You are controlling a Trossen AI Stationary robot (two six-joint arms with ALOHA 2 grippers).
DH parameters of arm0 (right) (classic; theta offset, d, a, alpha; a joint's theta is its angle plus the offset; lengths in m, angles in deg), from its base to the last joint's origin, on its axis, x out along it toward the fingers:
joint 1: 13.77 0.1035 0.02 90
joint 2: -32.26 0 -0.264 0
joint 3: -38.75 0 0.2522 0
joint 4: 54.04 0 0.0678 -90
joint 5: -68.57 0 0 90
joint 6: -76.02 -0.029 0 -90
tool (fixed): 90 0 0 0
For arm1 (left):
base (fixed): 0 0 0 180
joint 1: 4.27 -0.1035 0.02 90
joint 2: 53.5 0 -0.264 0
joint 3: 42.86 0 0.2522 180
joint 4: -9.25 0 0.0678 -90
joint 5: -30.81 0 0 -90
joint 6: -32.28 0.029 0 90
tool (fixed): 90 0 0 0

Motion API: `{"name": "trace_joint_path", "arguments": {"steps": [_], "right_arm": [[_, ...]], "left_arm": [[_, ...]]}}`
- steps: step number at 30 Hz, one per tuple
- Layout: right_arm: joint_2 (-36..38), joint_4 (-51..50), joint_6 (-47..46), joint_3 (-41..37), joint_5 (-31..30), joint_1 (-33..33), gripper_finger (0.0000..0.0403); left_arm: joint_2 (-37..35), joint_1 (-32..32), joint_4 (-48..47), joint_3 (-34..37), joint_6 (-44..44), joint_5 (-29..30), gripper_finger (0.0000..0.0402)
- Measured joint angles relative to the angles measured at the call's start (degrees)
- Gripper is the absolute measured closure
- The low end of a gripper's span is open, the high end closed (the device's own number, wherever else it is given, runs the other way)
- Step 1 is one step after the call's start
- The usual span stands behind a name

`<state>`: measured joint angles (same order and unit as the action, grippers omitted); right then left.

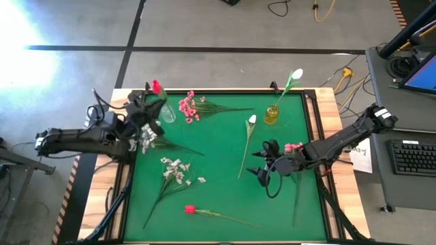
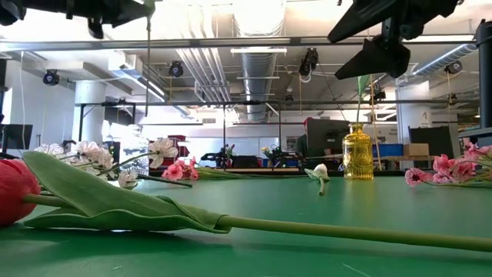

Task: Sort flowers into vase by color
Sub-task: Put the left red tulip into the transparent vase

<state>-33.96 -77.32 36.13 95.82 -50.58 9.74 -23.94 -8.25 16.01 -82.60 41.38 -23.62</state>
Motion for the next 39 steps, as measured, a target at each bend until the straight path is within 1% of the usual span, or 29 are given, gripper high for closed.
{"name": "trace_joint_path", "arguments": {"steps": [3,7,10,13,16,21,25,31,39], "right_arm": [[0.0,0.0,0.7,0.0,-0.5,0.1,0.0051],[0.0,0.0,2.6,0.0,-3.3,-0.2,0.0051],[0.0,0.0,3.0,0.0,-3.5,-0.6,0.0051],[0.0,0.0,3.0,0.0,-3.5,-0.6,0.0051],[0.0,0.0,2.5,0.0,-3.5,-0.6,0.0051],[-0.2,0.1,1.4,0.0,-3.9,-0.6,0.0051],[-0.3,0.3,1.4,-0.1,-4.6,-0.6,0.0051],[-0.3,1.0,1.3,-0.1,-4.7,-0.6,0.0051],[-0.3,0.9,1.5,-0.1,-4.9,-0.6,0.0051]], "left_arm": [[-0.8,-2.0,0.0,-0.2,2.0,0.5,0.0401],[-0.4,-4.9,0.1,-0.7,2.6,0.5,0.0401],[0.3,-7.8,0.0,-0.5,2.8,0.5,0.0401],[1.1,-10.8,1.4,-0.5,1.1,0.3,0.0401],[1.4,-12.8,3.4,-0.6,1.3,-0.5,0.0401],[1.5,-15.8,2.7,-1.2,1.8,-0.5,0.0401],[2.6,-18.3,2.5,-0.9,2.8,1.0,0.0401],[3.8,-20.2,2.5,-1.2,1.4,1.7,0.0401],[6.0,-20.3,1.9,-1.1,1.4,2.0,0.0401]]}}
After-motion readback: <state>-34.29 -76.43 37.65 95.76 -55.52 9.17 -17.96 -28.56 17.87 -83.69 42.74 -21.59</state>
